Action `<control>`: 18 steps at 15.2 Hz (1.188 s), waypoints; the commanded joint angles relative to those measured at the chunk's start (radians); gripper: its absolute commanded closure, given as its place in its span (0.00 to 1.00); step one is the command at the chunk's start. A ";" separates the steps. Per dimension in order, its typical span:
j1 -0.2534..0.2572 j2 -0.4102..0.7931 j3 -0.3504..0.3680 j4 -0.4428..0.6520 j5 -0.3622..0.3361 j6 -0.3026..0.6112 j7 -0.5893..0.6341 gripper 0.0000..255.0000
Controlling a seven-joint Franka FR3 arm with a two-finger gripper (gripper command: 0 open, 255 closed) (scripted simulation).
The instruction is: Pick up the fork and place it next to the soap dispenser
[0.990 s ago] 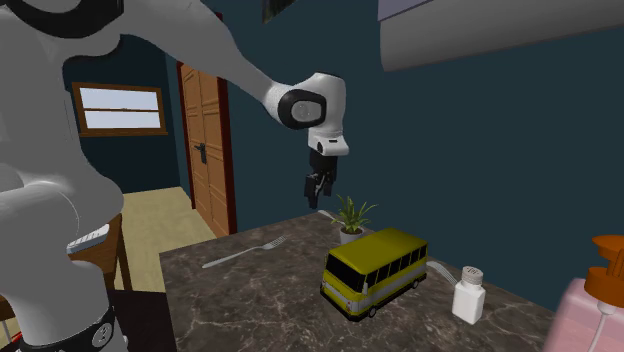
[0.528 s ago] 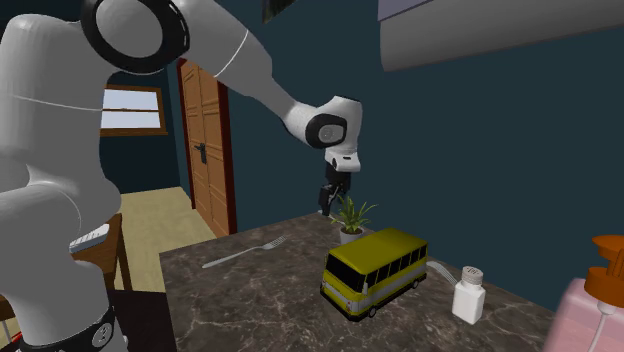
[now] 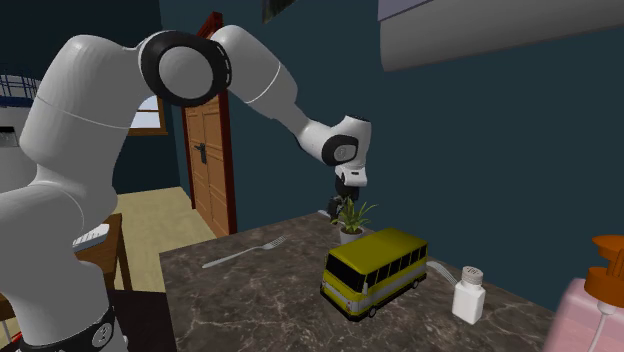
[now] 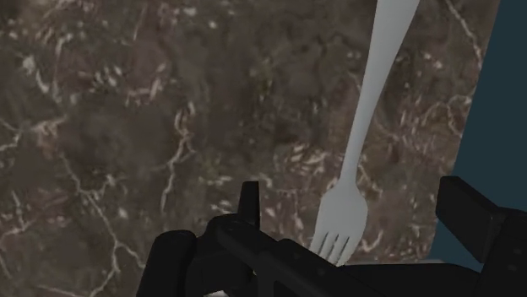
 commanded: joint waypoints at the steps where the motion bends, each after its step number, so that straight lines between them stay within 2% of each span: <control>1: 0.010 0.019 -0.004 0.002 -0.008 0.018 0.008 0.00; 3: 0.020 0.040 -0.009 -0.003 -0.016 0.043 0.013 0.00; 11: 0.020 0.040 -0.009 -0.003 -0.016 0.043 0.013 0.00; 12: 0.020 0.040 -0.009 -0.003 -0.016 0.043 0.013 1.00; 18: 0.020 0.039 -0.009 -0.003 -0.016 0.043 0.013 1.00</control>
